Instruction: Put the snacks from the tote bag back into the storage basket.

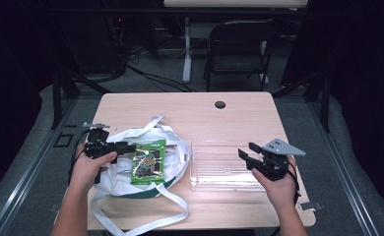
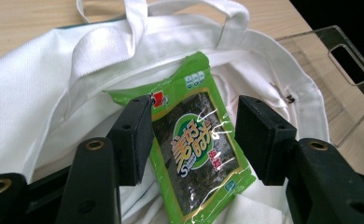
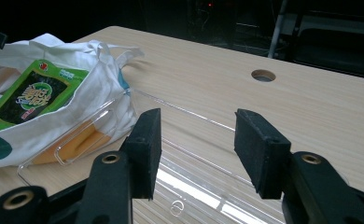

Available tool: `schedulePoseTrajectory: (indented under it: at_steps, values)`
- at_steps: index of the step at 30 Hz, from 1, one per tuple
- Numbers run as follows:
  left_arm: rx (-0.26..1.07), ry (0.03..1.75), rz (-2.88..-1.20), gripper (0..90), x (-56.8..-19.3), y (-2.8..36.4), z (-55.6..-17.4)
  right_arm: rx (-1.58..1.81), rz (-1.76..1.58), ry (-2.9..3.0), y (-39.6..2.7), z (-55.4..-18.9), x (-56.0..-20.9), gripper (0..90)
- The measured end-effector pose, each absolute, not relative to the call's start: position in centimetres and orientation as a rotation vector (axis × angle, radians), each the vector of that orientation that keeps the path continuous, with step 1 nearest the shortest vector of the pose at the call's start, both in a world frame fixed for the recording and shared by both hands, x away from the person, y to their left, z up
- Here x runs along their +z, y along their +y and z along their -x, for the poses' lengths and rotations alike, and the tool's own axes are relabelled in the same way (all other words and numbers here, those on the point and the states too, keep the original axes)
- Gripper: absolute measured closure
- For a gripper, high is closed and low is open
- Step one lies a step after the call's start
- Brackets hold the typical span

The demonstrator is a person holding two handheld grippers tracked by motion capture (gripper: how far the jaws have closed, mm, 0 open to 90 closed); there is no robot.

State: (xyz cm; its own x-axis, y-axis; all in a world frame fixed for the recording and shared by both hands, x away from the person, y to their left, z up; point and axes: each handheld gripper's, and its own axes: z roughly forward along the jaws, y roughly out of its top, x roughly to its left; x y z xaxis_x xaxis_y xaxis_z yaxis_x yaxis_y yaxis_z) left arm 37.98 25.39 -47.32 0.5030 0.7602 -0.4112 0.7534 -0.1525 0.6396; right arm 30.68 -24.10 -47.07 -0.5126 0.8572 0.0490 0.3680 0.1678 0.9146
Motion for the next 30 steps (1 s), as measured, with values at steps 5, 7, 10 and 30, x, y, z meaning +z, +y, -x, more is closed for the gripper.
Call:
schedulePoseTrajectory:
  at_steps: [5,7,10,30]
  values:
    - [-0.013,1.255,-1.913,46.5,-48.0,24.9,-38.0,1.325,-1.141,1.960,-23.9,-30.7,-46.9,51.0]
    - [-0.023,1.261,-1.911,45.7,-48.2,24.7,-37.9,1.338,-1.131,1.943,-23.9,-30.8,-46.7,50.8]
    - [-0.044,1.299,-1.892,45.0,-48.8,24.6,-37.8,1.365,-1.118,1.941,-23.7,-31.0,-46.5,50.8]
    - [-0.137,1.434,-1.837,39.1,-51.5,24.3,-38.4,1.377,-1.089,1.957,-23.2,-31.4,-46.6,50.1]
